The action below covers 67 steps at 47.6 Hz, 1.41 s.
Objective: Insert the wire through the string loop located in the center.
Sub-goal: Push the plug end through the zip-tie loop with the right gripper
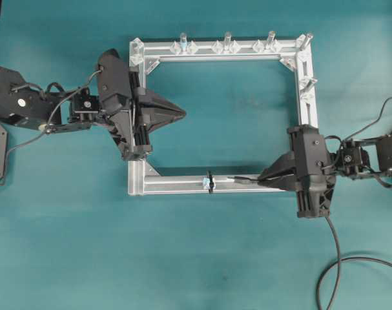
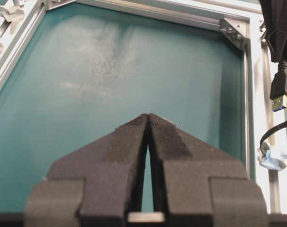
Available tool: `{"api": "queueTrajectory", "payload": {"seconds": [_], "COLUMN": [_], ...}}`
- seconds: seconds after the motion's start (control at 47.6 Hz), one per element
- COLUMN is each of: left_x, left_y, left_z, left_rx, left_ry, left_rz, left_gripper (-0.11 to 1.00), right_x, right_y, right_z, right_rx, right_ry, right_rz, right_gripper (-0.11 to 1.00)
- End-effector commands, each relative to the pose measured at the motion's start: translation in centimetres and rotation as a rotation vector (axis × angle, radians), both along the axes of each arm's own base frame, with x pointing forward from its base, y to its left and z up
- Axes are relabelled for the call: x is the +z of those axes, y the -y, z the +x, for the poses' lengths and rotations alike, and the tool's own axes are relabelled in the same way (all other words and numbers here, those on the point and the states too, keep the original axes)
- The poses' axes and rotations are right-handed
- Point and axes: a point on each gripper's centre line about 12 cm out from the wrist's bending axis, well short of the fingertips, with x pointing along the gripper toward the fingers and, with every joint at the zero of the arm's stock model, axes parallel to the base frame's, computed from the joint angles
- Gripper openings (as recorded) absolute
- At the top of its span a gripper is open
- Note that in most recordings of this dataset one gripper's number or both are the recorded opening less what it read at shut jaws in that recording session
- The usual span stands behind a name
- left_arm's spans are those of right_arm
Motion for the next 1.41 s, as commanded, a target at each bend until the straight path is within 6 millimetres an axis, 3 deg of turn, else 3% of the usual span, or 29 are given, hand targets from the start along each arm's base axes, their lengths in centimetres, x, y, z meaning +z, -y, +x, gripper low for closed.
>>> {"api": "queueTrajectory", "payload": {"seconds": [0.0, 0.567, 0.883, 1.387], "left_x": [1.4, 1.3, 1.3, 1.3], "left_y": [0.1, 0.2, 0.2, 0.3], "left_z": [0.3, 0.3, 0.2, 0.2], "left_rx": [-0.004, -0.006, -0.006, -0.008], "left_ry": [0.043, 0.042, 0.04, 0.041], "left_rz": [0.001, 0.001, 0.003, 0.003], "left_gripper": [0.0, 0.0, 0.0, 0.0], "right_x": [1.0, 0.3, 0.6, 0.7], "right_y": [0.1, -0.4, 0.3, 0.4], "right_z": [0.9, 5.1, 7.1, 8.4], "right_rx": [-0.007, -0.011, -0.038, -0.043], "right_ry": [0.039, 0.035, 0.056, 0.067], "right_rz": [0.005, 0.001, 0.003, 0.004], "right_gripper": [0.07, 0.07, 0.07, 0.07]}}
